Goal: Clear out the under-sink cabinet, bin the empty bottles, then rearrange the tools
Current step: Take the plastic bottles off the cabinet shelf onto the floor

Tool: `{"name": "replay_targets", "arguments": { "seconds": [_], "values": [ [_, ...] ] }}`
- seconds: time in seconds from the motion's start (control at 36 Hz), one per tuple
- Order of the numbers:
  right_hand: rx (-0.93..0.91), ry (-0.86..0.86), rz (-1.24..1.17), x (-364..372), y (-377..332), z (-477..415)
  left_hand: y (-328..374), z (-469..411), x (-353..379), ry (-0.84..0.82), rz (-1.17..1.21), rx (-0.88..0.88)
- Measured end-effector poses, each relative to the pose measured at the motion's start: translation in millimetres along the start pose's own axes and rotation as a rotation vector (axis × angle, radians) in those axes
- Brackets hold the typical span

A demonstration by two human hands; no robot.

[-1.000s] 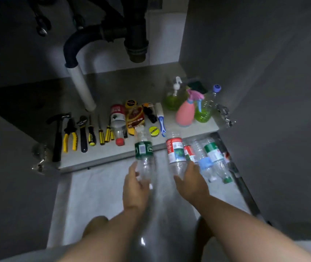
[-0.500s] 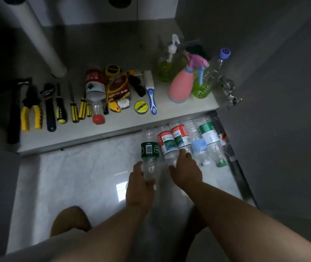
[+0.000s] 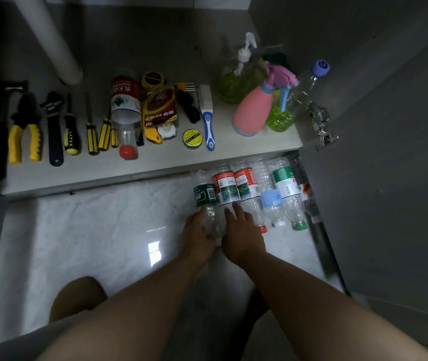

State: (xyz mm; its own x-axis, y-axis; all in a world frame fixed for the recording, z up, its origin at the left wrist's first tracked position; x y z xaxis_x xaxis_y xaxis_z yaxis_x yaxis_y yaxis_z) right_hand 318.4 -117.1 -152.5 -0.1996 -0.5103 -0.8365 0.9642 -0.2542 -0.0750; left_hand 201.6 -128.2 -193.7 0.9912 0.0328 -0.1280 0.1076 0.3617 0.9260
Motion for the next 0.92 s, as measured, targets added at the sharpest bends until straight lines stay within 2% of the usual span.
{"name": "replay_targets", "arguments": {
  "seconds": [0.19,0.42,0.58,0.75,0.86,0.92],
  "values": [
    [0.043,-0.009,0.002,-1,1,-7,-2,-3,1,-0.104,-0.157,0.095],
    [0.035,-0.023,-0.116,-11,2,-5,10,-4,2,-0.126,-0.167,0.092],
    [-0.026,0.035,-0.184,-34,-10,2,46,-1,-9,-0.259,-0.260,0.166],
    [-0.124,0.084,-0.243,-74,-46,1,96,-22,-67,-0.427,-0.569,0.215],
    [-0.188,0.073,-0.304,-102,-76,-9,137,-56,-128,-0.440,-0.706,0.223],
    [-0.196,0.064,-0.352,-115,-92,-17,156,-74,-158,-0.381,-0.720,0.228]
  ]
}}
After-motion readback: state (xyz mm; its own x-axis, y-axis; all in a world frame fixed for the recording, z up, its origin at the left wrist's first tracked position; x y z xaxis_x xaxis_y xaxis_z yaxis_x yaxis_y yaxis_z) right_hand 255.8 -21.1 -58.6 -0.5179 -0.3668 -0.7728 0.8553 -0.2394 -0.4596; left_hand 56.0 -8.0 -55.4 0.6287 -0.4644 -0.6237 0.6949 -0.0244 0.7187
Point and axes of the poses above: each hand's wrist, its own z-axis away from the middle knuckle, its own x-axis out of the palm, y = z × x, the point moved 6 cm from there along -z, towards the middle knuckle, and after that the axes turned 15 degrees about x, right-handed, at the moved point
